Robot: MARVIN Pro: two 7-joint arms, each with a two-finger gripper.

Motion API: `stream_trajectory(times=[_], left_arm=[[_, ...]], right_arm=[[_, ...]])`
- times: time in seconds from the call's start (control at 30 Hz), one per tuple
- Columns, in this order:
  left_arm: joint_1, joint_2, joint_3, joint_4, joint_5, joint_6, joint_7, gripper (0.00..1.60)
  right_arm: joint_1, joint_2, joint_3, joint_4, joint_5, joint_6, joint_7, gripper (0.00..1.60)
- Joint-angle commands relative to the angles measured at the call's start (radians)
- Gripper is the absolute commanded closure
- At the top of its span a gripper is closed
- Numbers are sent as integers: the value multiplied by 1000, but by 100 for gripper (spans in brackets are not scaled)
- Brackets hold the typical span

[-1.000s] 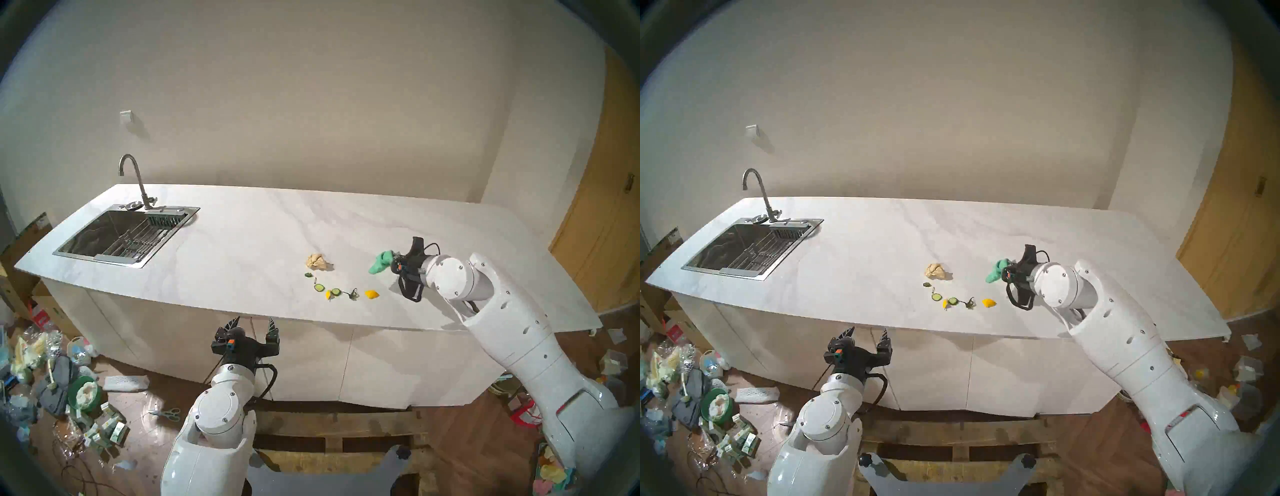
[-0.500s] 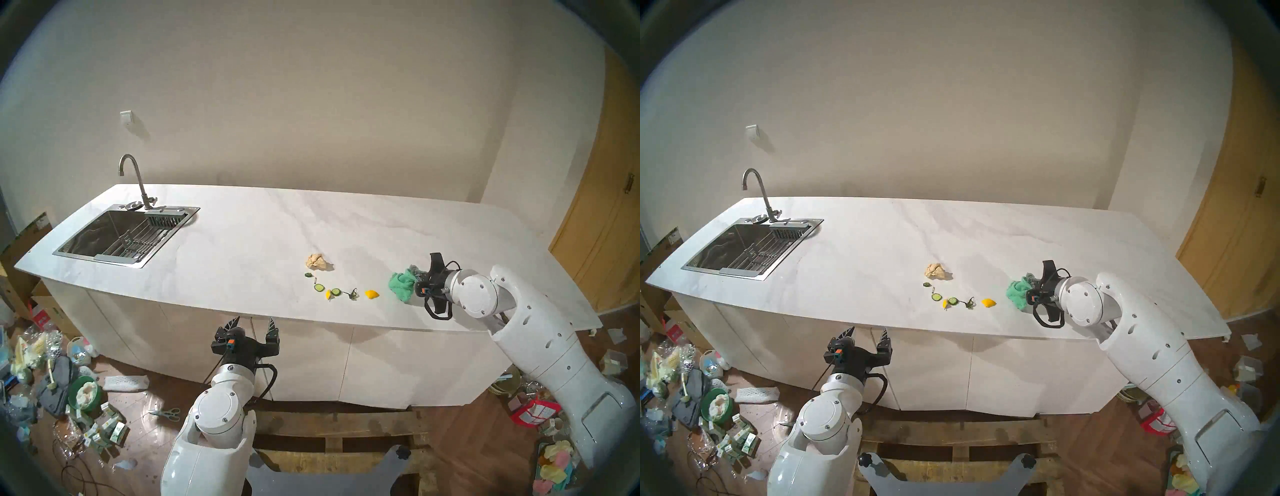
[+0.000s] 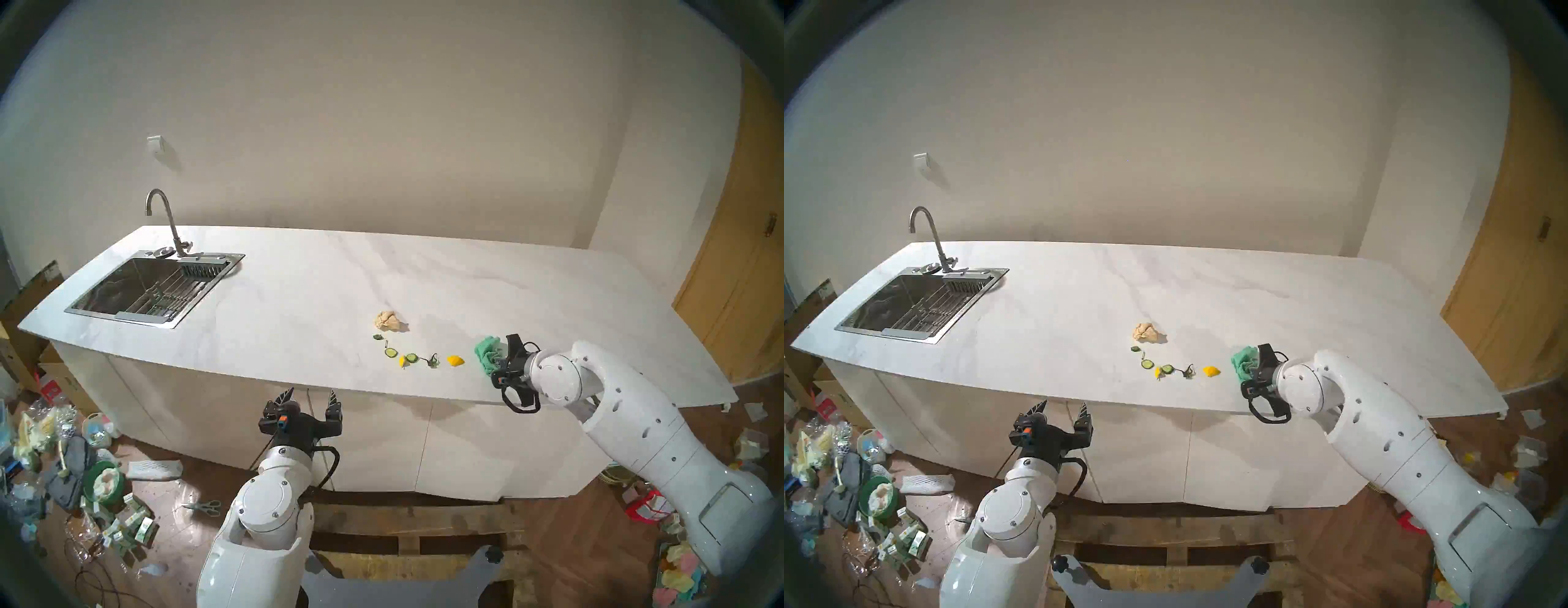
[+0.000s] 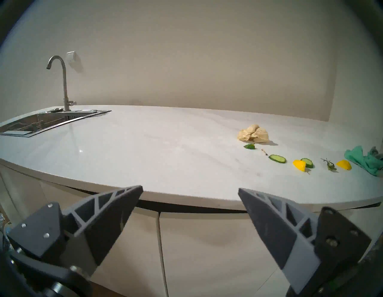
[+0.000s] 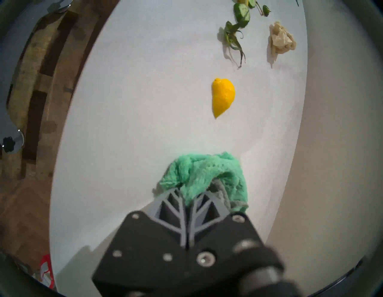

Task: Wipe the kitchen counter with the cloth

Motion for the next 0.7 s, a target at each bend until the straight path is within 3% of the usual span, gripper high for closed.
stream_trajectory(times=[0.0,0.07,0.17,0.33,0.67], left_arm=[[-4,2,2,-28,-1,-6,-5,0],[-4,2,2,-28,-1,-6,-5,0],[-4,2,2,-28,-1,-5,-5,0],[-3,2,3,-30,-2,-5,-6,0],[-5,2,3,-27,-1,-6,-4,0]], right_arm=[[62,-111,-24,74,3,12,-34,160],[73,-132,-22,103,22,13,-50,160],[93,-160,-30,124,33,14,-3,160],[100,-145,-53,128,4,43,39,160],[0,14,-1,20,27,62,102,160]])
